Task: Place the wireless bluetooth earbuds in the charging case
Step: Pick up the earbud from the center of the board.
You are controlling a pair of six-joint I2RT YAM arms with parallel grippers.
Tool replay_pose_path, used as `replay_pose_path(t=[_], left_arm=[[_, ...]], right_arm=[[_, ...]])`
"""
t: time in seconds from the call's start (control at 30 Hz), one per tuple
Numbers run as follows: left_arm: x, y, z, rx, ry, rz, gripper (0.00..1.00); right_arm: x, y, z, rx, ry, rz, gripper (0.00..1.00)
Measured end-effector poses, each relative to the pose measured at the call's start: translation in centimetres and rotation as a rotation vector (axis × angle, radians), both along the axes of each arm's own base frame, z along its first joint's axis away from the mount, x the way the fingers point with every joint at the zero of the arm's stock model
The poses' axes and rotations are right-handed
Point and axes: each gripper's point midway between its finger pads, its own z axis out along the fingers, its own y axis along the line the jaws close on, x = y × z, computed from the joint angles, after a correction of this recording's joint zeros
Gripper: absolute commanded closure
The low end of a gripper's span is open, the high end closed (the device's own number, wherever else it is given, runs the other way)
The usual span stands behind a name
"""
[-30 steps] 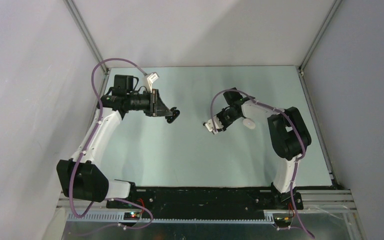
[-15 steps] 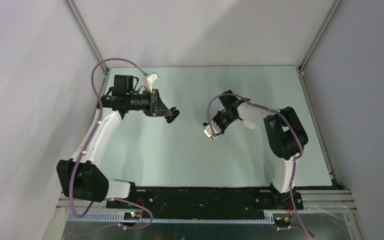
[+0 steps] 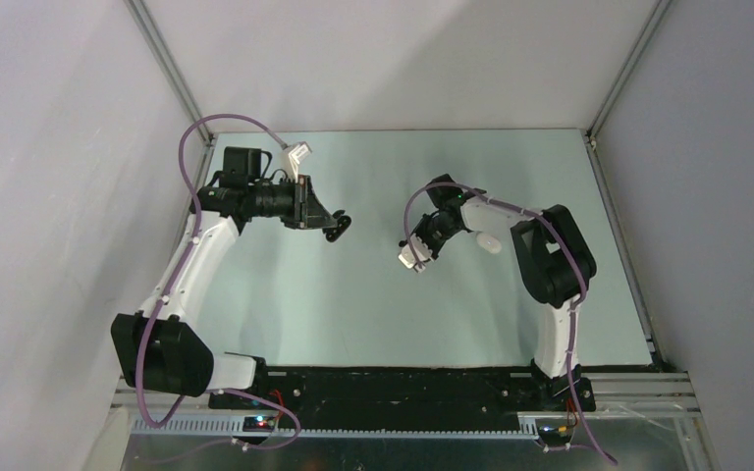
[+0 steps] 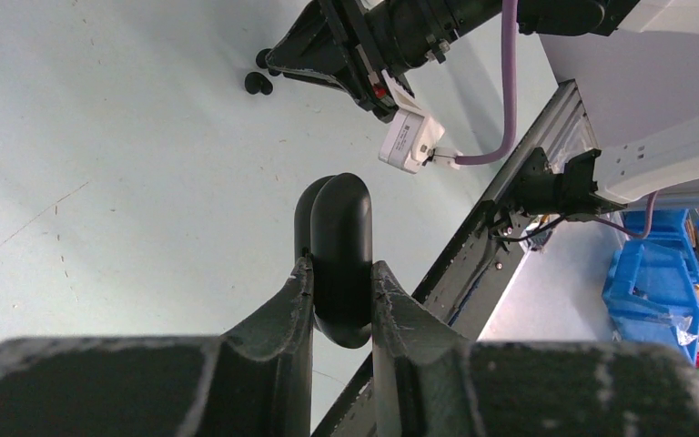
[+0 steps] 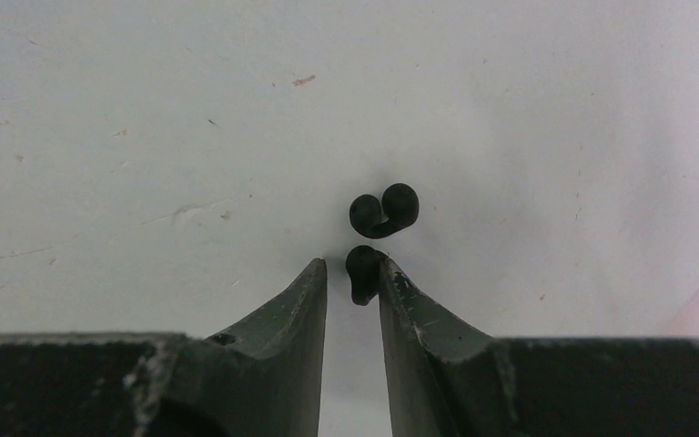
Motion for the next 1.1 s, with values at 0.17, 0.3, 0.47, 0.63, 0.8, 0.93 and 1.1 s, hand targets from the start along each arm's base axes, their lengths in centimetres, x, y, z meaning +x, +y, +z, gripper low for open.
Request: replay_pose_path(t=[0.17,0.3,0.47,0.63,0.8,0.93,1.1], left_arm=[[0.0,0.0,0.0,0.001,0.003,0.000,1.00],[0.0,0.0,0.0,0.001,0.003,0.000,1.00],[0.0,0.1,0.0,0.001,0.004,0.001,1.00],[-0.1,0.1,-0.1,0.002,0.007,0.003,1.00],[0.0,0.2,-0.3,0.003,0.014,0.004,1.00],[0.0,0.2,-0.5,0.004,0.022,0.004,1.00],[0.0,0.2,-0.5,0.005,0.027,0.004,1.00]], right_arm=[[0.8,0.0,-0.2,-0.011,-0.013,0.001,0.70],[1.6,0.4,-0.2,-0.010,-0.013,-0.002,0.78],[2.4,0.8,0.2,-0.008,0.002,-0.026,0.92],[2.5,0.6,0.8,-0.014,0.035,-0.065,0.99],[1.2,-0.4,0.4,-0.043,0.115,-0.110,1.00],[-0.3,-1.3,1.4,-0.066,0.188,-0.168,1.00],[-3.4,-3.0,4.8,-0.121,0.284,-0.283,1.00]])
